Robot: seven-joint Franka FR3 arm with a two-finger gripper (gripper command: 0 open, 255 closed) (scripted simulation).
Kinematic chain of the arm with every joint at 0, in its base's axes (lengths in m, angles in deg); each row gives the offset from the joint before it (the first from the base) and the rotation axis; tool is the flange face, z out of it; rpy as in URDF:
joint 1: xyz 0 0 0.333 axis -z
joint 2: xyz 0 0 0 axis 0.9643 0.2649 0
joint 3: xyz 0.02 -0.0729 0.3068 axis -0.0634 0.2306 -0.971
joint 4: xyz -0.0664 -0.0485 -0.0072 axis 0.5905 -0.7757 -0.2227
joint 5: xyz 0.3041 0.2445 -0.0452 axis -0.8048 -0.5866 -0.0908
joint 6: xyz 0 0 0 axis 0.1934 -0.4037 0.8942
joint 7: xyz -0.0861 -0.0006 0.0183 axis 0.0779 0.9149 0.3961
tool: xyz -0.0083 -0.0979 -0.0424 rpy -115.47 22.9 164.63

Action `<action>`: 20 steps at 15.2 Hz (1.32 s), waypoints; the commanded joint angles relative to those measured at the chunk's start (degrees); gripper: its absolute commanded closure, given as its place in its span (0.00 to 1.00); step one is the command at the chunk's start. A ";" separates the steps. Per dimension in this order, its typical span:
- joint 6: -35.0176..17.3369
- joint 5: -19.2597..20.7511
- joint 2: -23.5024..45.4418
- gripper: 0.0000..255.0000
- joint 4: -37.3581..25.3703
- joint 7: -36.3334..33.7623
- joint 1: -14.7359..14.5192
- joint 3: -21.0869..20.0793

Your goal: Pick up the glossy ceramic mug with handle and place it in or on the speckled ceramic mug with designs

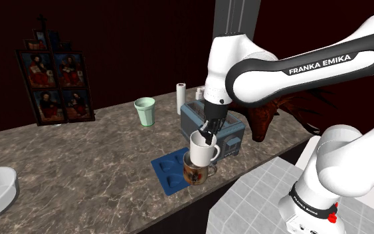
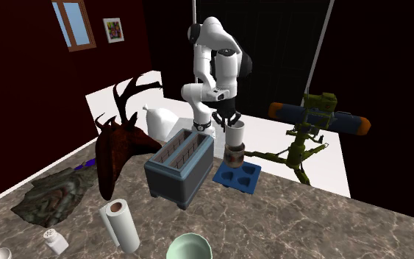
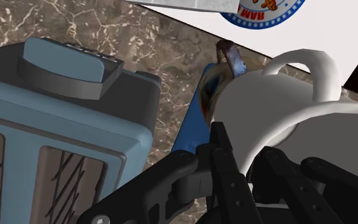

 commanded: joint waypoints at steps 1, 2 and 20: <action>-0.38 -0.03 0.12 1.00 0.25 0.02 0.00 -0.06; -0.38 -0.04 0.12 1.00 0.25 0.02 0.00 -0.06; 7.58 1.00 -2.04 0.00 -5.53 -0.12 0.36 1.40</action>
